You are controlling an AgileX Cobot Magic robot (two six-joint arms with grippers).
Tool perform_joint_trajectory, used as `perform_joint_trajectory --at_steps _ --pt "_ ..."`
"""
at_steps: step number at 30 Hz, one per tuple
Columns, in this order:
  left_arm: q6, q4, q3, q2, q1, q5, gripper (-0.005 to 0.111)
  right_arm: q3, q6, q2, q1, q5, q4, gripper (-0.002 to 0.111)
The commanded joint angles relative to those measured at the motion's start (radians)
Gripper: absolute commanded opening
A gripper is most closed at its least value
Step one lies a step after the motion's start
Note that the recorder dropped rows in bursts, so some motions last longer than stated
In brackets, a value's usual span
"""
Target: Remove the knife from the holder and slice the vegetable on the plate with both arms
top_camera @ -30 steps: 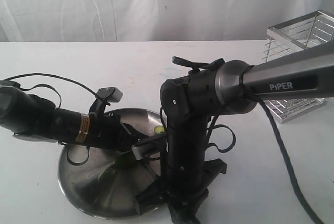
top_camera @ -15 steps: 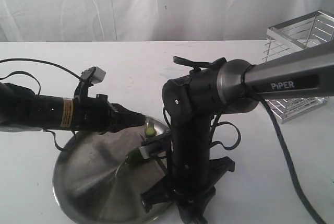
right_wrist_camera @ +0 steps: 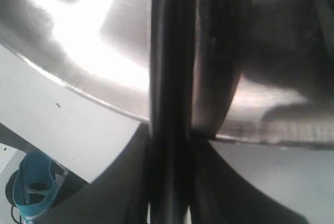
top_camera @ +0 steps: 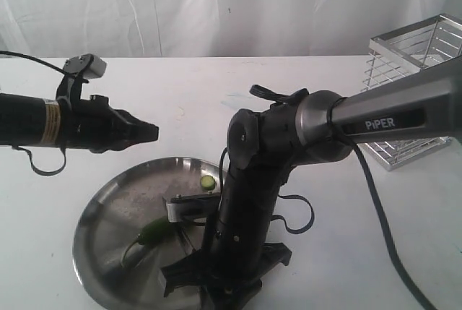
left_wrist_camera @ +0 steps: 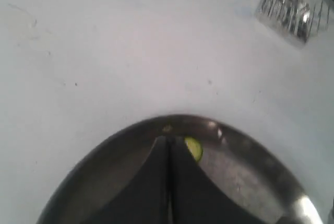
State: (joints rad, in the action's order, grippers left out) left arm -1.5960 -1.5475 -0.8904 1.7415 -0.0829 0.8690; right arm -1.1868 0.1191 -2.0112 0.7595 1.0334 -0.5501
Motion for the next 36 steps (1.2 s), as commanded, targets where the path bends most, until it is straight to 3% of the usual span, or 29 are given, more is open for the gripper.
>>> perform_joint_trajectory --at_steps 1,7,10,16,26,30,36 --pt "-0.051 -0.134 0.005 -0.001 0.001 -0.005 0.000 0.001 0.005 -0.010 0.002 0.006 0.017 0.000" --pt "-0.050 -0.153 0.013 0.021 -0.017 -0.016 0.000 0.001 -0.109 -0.010 0.002 -0.014 0.137 0.000" --pt "-0.045 -0.133 0.022 0.046 -0.044 -0.104 0.000 0.001 -0.127 -0.010 0.002 -0.021 0.166 0.000" --pt "-0.045 0.041 0.022 0.063 -0.054 -0.076 0.000 0.001 -0.127 -0.010 0.002 -0.068 0.166 0.000" --pt "-0.041 0.073 0.016 0.063 -0.162 -0.165 0.000 0.001 -0.127 -0.010 0.002 -0.100 0.157 0.000" --pt "-0.038 0.044 0.018 0.063 -0.169 -0.222 0.000 0.001 -0.127 -0.010 0.002 -0.100 0.157 0.000" --pt "-0.038 0.033 0.018 0.086 -0.169 -0.191 0.000 0.001 -0.145 -0.010 0.002 -0.124 0.157 0.000"
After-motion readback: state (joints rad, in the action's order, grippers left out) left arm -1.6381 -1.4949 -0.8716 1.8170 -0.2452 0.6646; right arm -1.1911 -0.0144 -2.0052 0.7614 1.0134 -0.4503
